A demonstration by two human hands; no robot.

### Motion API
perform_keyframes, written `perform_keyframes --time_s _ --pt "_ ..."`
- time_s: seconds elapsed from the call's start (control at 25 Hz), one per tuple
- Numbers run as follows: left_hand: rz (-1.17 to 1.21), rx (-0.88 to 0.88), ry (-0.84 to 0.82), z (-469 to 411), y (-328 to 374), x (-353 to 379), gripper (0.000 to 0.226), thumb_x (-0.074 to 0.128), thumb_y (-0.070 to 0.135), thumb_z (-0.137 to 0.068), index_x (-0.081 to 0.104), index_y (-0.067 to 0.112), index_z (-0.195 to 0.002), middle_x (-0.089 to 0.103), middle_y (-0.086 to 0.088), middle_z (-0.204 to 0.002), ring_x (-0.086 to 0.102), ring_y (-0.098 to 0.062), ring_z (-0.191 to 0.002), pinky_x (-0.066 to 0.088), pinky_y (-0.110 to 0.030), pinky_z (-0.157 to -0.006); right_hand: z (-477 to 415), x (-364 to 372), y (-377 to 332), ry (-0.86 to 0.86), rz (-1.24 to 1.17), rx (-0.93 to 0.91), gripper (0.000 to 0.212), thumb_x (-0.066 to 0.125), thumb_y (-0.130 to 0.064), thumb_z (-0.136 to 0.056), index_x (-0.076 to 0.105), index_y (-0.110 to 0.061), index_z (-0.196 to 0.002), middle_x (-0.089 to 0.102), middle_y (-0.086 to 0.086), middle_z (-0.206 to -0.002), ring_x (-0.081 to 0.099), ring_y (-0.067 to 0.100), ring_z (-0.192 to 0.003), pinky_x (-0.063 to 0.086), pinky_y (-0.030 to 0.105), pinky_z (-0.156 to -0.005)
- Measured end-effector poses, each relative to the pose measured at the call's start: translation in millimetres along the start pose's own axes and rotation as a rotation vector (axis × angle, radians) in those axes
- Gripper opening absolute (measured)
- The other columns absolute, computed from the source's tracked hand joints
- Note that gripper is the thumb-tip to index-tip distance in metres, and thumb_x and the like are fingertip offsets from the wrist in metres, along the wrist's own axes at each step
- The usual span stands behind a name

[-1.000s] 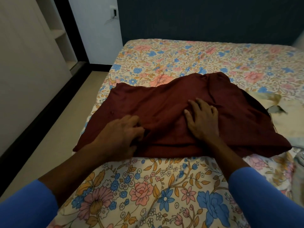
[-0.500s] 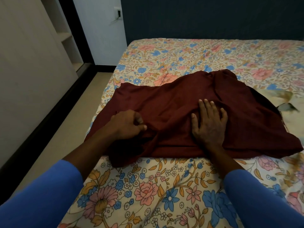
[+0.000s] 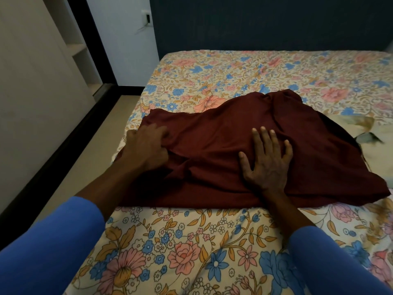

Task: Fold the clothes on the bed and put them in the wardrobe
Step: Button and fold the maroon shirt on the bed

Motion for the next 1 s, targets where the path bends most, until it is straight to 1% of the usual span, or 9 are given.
perform_keyframes --time_s 0.08,0.16,0.36,0.44,0.56,0.64,0.72,0.84,1.0 --pt "0.117 0.182 -0.005 22 23 6 0.046 0.043 0.064 -0.085 0.061 0.034 -0.115 0.059 0.006 -0.108 0.057 -0.020 -0.106 0.041 -0.048 -0.098 0 1 0 -0.006 0.000 -0.005 0.072 0.035 -0.063 -0.099 0.037 -0.023 -0.159 0.037 0.006 -0.164 0.030 0.028 -0.153 0.013 0.056 -0.124" --pt "-0.019 0.267 -0.028 43 32 14 0.062 0.037 0.082 -0.087 0.058 0.036 -0.123 0.058 0.009 -0.110 0.055 -0.015 -0.104 0.040 -0.046 -0.098 0 4 1 -0.043 0.003 0.001 0.072 0.034 -0.065 -0.098 0.037 -0.025 -0.159 0.037 0.005 -0.164 0.030 0.028 -0.153 0.012 0.057 -0.124" --pt "-0.357 0.477 0.067 92 36 25 0.048 0.075 0.032 -0.082 0.062 0.024 -0.127 0.060 -0.005 -0.110 0.057 -0.023 -0.096 0.044 -0.041 -0.081 -2 -18 -13 -0.098 0.026 -0.085 0.079 0.039 -0.065 -0.096 0.027 -0.025 -0.163 0.022 0.004 -0.171 0.016 0.028 -0.158 0.007 0.061 -0.124" --pt "-0.284 0.437 0.025 104 24 27 0.051 0.067 0.053 -0.080 0.065 0.030 -0.125 0.058 -0.002 -0.116 0.054 -0.021 -0.105 0.042 -0.043 -0.087 17 -33 -22 -0.102 0.039 -0.192 0.080 0.041 -0.064 -0.096 0.022 -0.027 -0.164 0.014 0.003 -0.172 0.010 0.027 -0.159 0.008 0.062 -0.124" --pt "0.318 0.060 -0.019 90 3 2 0.053 0.032 0.080 -0.089 0.064 0.038 -0.089 0.058 0.013 -0.105 0.055 -0.011 -0.099 0.040 -0.043 -0.094 46 -31 -22 -0.189 0.051 -0.172 0.082 0.035 -0.070 -0.096 0.015 -0.031 -0.165 0.007 0.001 -0.173 0.005 0.027 -0.160 0.009 0.065 -0.122" --pt "0.432 -0.054 0.033 62 4 -4 0.047 0.036 0.074 -0.094 0.062 0.036 -0.086 0.063 0.014 -0.097 0.060 -0.012 -0.092 0.045 -0.051 -0.099 49 -25 -18 -0.236 0.078 -0.133 0.086 0.033 -0.074 -0.095 0.008 -0.032 -0.165 0.001 0.002 -0.174 0.000 0.028 -0.160 0.007 0.066 -0.122" --pt "0.282 -0.043 -0.163 33 14 19 0.032 0.055 0.064 -0.094 0.068 0.035 -0.098 0.068 0.013 -0.103 0.063 -0.015 -0.101 0.043 -0.055 -0.106 50 -23 -19 -0.249 0.078 -0.129 0.088 0.036 -0.073 -0.094 0.006 -0.031 -0.166 -0.002 0.003 -0.174 -0.003 0.029 -0.160 0.006 0.066 -0.122" --pt "0.380 -0.049 -0.376 1 20 42 0.018 0.072 0.047 -0.091 0.075 0.030 -0.085 0.074 0.008 -0.096 0.066 -0.015 -0.095 0.050 -0.045 -0.100 53 -27 -17 -0.201 0.041 -0.126 0.088 0.039 -0.069 -0.095 0.009 -0.028 -0.166 0.000 0.004 -0.174 -0.001 0.029 -0.160 0.006 0.066 -0.123" --pt "0.537 -0.126 -0.094 -32 7 3 0.027 0.065 0.044 -0.098 0.069 0.018 -0.094 0.069 0.000 -0.096 0.065 -0.019 -0.093 0.047 -0.031 -0.077 51 -21 -13 -0.225 0.029 -0.100 0.086 0.033 -0.071 -0.095 0.007 -0.030 -0.166 0.000 0.004 -0.174 -0.002 0.029 -0.160 0.006 0.066 -0.123"
Point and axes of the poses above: each hand's wrist, its own z-axis away from the middle knuckle, its own x-axis out of the palm, y = z × x, the point moved 8 cm from there along -z, towards the middle knuckle
